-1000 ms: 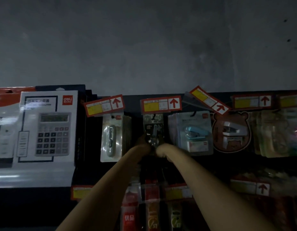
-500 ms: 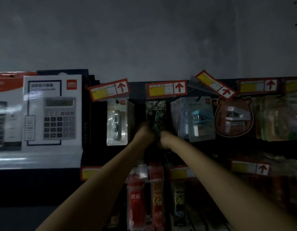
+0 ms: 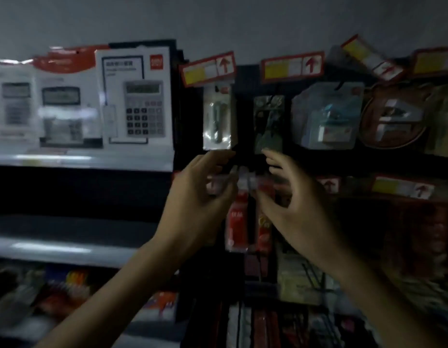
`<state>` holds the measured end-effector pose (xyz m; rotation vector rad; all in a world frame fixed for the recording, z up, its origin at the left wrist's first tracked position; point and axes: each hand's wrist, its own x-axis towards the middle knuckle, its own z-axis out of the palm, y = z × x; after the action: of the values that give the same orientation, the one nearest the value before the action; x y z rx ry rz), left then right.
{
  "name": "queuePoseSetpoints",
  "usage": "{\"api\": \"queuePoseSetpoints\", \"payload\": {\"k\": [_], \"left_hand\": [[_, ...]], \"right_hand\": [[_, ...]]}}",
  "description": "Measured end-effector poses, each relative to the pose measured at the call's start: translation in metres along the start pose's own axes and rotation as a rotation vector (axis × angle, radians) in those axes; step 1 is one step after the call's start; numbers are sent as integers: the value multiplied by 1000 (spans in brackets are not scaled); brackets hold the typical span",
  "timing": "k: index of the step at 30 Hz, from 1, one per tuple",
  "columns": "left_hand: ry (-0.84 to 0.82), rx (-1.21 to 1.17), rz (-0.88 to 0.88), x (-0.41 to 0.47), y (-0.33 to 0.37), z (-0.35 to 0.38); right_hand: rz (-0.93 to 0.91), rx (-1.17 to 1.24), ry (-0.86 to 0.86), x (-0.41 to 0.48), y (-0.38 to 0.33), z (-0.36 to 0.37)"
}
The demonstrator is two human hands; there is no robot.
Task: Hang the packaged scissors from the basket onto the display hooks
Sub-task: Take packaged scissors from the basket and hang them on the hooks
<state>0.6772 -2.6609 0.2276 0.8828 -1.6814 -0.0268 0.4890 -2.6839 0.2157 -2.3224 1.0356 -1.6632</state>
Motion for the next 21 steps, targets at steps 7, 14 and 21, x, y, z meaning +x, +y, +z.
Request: {"api": "queuePoseSetpoints", "payload": {"k": [7, 14, 21], "left_hand": [[110, 501, -245, -156, -17, -60], [138, 881, -780, -359, 17, -133], [332, 982, -1264, -559, 119, -146]], "right_hand": [[-97, 283, -327, -96, -15, 87], [-119, 576, -846, -238, -44, 198], [-330, 686, -1290, -344, -79, 251]]}}
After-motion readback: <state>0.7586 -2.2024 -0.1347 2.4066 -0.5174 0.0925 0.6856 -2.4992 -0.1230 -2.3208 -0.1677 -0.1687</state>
